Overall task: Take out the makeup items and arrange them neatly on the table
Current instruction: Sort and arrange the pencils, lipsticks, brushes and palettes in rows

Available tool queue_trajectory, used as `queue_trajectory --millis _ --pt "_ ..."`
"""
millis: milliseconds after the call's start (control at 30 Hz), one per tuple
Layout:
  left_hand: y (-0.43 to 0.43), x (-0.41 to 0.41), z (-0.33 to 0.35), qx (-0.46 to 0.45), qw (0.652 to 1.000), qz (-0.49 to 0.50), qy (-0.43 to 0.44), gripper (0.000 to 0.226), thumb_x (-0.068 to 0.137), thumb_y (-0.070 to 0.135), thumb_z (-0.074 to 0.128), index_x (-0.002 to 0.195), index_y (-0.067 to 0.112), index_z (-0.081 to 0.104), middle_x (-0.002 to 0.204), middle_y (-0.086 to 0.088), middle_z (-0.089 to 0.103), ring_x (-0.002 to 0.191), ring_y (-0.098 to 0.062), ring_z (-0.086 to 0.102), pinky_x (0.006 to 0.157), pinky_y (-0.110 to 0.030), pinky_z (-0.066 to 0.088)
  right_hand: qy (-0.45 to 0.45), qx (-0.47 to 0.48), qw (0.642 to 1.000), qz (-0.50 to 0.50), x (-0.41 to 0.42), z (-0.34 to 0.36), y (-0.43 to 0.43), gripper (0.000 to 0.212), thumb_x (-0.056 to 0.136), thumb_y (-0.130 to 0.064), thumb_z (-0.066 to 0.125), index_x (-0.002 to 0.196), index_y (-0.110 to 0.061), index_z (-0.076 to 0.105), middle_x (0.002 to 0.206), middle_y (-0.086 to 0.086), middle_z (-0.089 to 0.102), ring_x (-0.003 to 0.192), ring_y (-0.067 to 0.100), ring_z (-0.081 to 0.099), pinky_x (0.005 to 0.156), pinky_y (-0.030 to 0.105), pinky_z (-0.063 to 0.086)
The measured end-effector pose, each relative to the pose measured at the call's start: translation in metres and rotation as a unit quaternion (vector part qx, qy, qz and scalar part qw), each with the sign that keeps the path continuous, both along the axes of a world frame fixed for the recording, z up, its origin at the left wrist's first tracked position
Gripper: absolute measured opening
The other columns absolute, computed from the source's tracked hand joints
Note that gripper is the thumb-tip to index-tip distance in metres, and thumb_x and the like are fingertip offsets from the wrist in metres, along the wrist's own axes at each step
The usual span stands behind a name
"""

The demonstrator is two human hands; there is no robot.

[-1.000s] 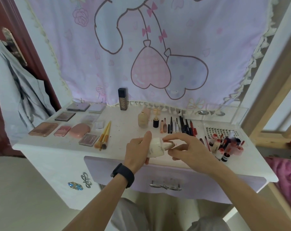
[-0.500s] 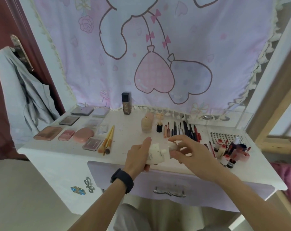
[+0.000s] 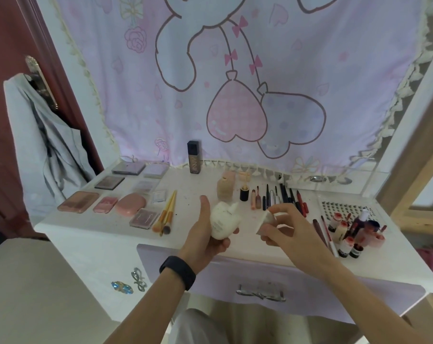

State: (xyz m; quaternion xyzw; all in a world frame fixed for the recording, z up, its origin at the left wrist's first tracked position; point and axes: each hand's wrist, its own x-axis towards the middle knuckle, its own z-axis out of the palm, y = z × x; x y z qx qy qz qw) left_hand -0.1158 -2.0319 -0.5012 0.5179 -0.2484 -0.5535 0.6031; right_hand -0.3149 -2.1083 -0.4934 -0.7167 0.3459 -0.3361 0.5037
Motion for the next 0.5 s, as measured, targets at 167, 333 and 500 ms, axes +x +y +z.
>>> queue_trajectory --millis 167,333,500 --pt "-0.002 0.021 0.000 -0.045 0.998 -0.010 0.049 0.064 0.076 0.052 0.073 0.118 0.005 0.063 0.085 -0.011 0.063 0.070 -0.021 0.067 0.059 -0.026 0.059 -0.060 0.080 0.994 -0.044 0.012 -0.019 0.001 0.027 0.093 -0.016 0.072 0.112 -0.028 0.058 0.103 0.007 0.067 0.083 0.022 0.076 0.076 0.031 0.062" --pt "-0.010 0.041 0.002 -0.059 0.992 -0.001 -0.111 0.052 0.072 0.036 0.083 0.119 0.023 0.065 0.114 -0.003 0.070 0.099 -0.020 0.072 0.080 -0.028 0.059 -0.002 0.072 0.995 -0.066 0.026 -0.035 -0.004 0.023 0.091 -0.025 0.074 0.110 -0.033 0.062 0.101 -0.006 0.073 0.087 0.014 0.075 0.085 0.038 0.061" --pt "-0.032 0.061 0.000 -0.014 0.942 0.010 -0.336 0.039 0.074 0.034 0.086 0.107 0.037 0.065 0.098 0.018 0.070 0.093 0.000 0.064 0.069 -0.011 0.049 0.095 0.021 0.989 -0.114 0.041 -0.039 -0.012 0.027 0.086 -0.043 0.077 0.102 -0.037 0.056 0.092 -0.015 0.071 0.082 -0.001 0.067 0.067 0.015 0.048"
